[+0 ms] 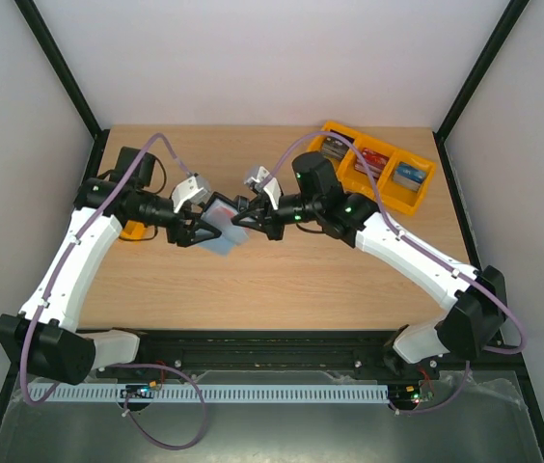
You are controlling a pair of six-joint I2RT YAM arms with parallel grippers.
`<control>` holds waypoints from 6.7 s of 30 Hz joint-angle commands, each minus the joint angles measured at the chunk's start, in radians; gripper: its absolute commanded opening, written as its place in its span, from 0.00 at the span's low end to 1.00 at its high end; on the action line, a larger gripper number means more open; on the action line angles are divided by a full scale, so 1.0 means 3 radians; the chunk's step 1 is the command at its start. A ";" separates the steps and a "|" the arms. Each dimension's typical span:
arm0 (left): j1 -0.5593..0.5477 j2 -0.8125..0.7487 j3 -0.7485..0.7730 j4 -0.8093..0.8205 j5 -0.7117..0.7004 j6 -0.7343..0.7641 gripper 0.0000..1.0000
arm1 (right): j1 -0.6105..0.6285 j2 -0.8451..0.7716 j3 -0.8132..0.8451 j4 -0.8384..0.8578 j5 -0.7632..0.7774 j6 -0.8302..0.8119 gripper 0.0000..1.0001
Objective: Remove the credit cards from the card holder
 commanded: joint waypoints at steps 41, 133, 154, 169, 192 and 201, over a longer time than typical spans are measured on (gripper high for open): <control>0.0580 -0.0152 -0.0454 0.1378 -0.0906 -0.1505 0.50 | -0.0086 -0.0192 -0.0199 0.0532 0.0861 0.0598 0.02; 0.0667 -0.0196 -0.0646 0.2540 0.0659 -0.3185 0.44 | 0.0124 0.0267 -0.0346 0.2410 0.1116 0.2369 0.02; 0.0447 -0.0110 -0.0782 0.3152 0.1237 -0.3756 0.31 | 0.0254 0.0686 -0.0322 0.3090 0.1285 0.2971 0.02; 0.0631 -0.0224 -0.0712 0.2907 0.1428 -0.3565 0.02 | 0.0147 0.0665 -0.0514 0.3303 0.1065 0.3084 0.02; 0.0903 -0.0406 -0.0774 0.2133 0.0548 -0.2654 0.08 | -0.0097 0.0391 -0.0696 0.3506 0.0871 0.3252 0.02; 0.1083 -0.0454 -0.0827 0.2262 0.0863 -0.2748 0.99 | -0.0100 0.0270 -0.0686 0.3596 0.0430 0.3084 0.02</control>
